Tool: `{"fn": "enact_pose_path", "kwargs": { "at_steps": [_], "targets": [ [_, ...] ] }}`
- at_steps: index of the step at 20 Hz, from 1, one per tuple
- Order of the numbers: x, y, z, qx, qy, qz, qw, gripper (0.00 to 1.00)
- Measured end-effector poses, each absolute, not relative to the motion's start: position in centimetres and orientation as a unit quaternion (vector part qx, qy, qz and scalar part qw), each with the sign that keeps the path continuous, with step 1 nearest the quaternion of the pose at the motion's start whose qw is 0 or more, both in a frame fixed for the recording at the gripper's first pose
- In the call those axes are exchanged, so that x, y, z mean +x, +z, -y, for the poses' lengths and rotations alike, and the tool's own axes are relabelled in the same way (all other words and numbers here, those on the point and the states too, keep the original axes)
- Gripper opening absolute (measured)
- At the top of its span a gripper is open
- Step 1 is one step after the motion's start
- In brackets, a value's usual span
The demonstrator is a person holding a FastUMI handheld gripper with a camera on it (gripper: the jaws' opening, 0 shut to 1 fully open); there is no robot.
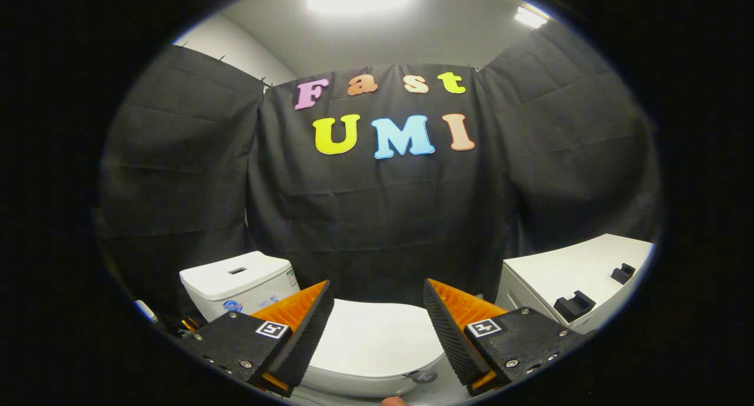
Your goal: Open the toilet lid.
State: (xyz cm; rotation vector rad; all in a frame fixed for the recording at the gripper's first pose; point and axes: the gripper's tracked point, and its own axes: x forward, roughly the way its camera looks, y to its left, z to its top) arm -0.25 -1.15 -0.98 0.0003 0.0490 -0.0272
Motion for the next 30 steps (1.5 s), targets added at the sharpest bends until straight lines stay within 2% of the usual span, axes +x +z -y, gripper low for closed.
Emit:
{"fn": "enact_pose_path", "kwargs": {
  "at_steps": [6,16,30],
  "targets": [
    [0.3,-3.9,2.2,0.022,-0.03,-0.073,0.997,0.94],
    [1.8,-13.0,3.9,0.22,-0.021,-0.228,0.948,0.95],
    [1.1,-19.4,5.7,0.378,-0.08,-0.26,0.885,0.94]
  ]
}}
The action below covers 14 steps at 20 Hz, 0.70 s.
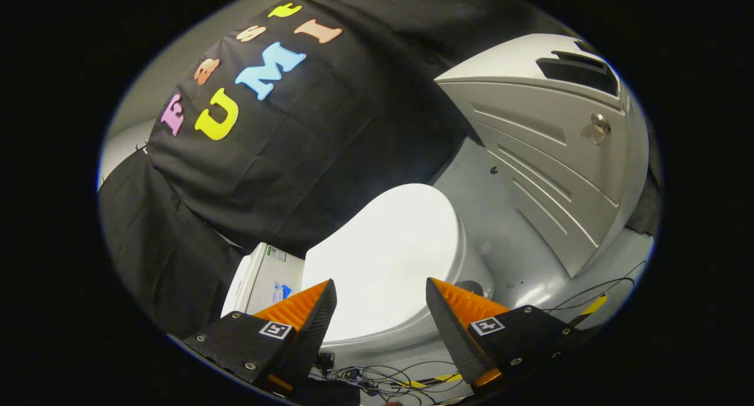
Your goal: Open the toilet lid.
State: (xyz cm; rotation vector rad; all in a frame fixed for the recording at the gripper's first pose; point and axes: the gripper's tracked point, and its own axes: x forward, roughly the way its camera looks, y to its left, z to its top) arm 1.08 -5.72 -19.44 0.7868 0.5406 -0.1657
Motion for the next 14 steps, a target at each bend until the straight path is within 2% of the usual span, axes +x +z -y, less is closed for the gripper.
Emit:
{"fn": "enact_pose_path", "kwargs": {
  "at_steps": [14],
  "targets": [
    [-1.1,-25.3,7.4,0.432,-0.132,-0.321,0.832,0.94]
  ]
}}
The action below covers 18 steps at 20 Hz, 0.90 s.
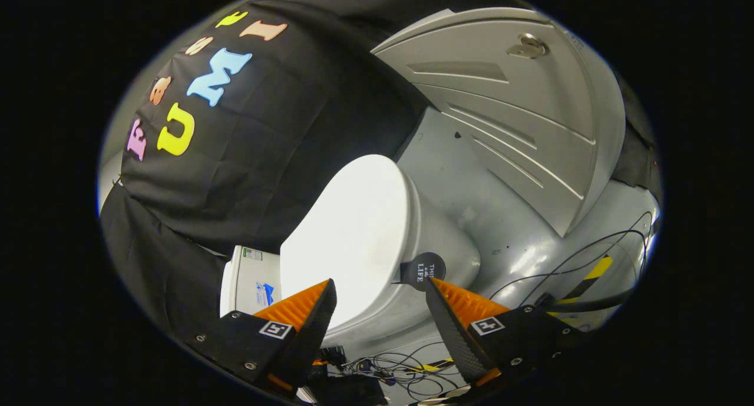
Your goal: Open the toilet lid.
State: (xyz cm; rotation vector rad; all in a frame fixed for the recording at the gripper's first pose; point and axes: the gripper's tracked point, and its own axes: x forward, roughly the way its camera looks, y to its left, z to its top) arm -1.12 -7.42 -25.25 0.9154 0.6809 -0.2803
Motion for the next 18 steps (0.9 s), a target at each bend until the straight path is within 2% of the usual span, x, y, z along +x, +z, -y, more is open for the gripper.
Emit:
{"fn": "enact_pose_path", "kwargs": {
  "at_steps": [7,13,14,18],
  "targets": [
    [-0.9,-27.5,7.6,0.445,-0.114,-0.333,0.824,0.92],
    [-1.1,-28.7,7.9,0.462,-0.135,-0.346,0.805,0.71],
    [-1.2,-28.8,7.9,0.462,-0.138,-0.348,0.804,0.71],
    [-1.4,-29.2,8.0,0.46,-0.143,-0.353,0.802,0.6]
  ]
}}
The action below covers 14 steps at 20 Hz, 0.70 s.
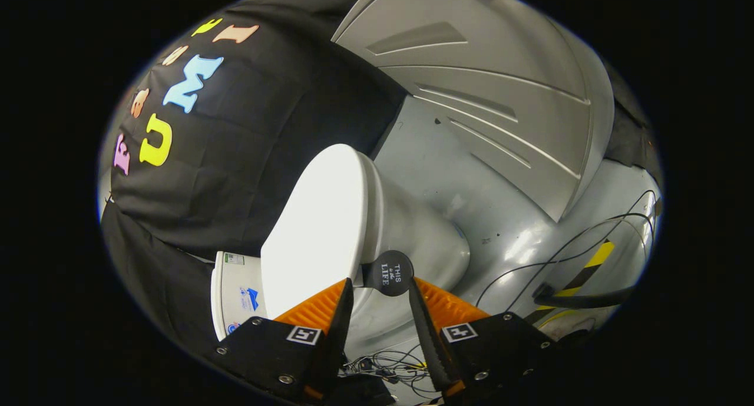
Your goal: Open the toilet lid.
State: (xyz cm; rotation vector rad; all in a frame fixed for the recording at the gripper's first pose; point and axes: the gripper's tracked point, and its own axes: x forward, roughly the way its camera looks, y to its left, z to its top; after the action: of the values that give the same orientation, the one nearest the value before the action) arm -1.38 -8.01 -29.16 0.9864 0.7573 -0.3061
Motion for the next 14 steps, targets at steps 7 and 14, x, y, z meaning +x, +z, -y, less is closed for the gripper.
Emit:
{"fn": "enact_pose_path", "kwargs": {
  "at_steps": [7,14],
  "targets": [
    [-1.3,-29.6,9.0,0.464,-0.183,-0.337,0.799,0.42],
    [-1.4,-29.7,10.0,0.376,-0.225,-0.317,0.841,0.0]
  ]
}}
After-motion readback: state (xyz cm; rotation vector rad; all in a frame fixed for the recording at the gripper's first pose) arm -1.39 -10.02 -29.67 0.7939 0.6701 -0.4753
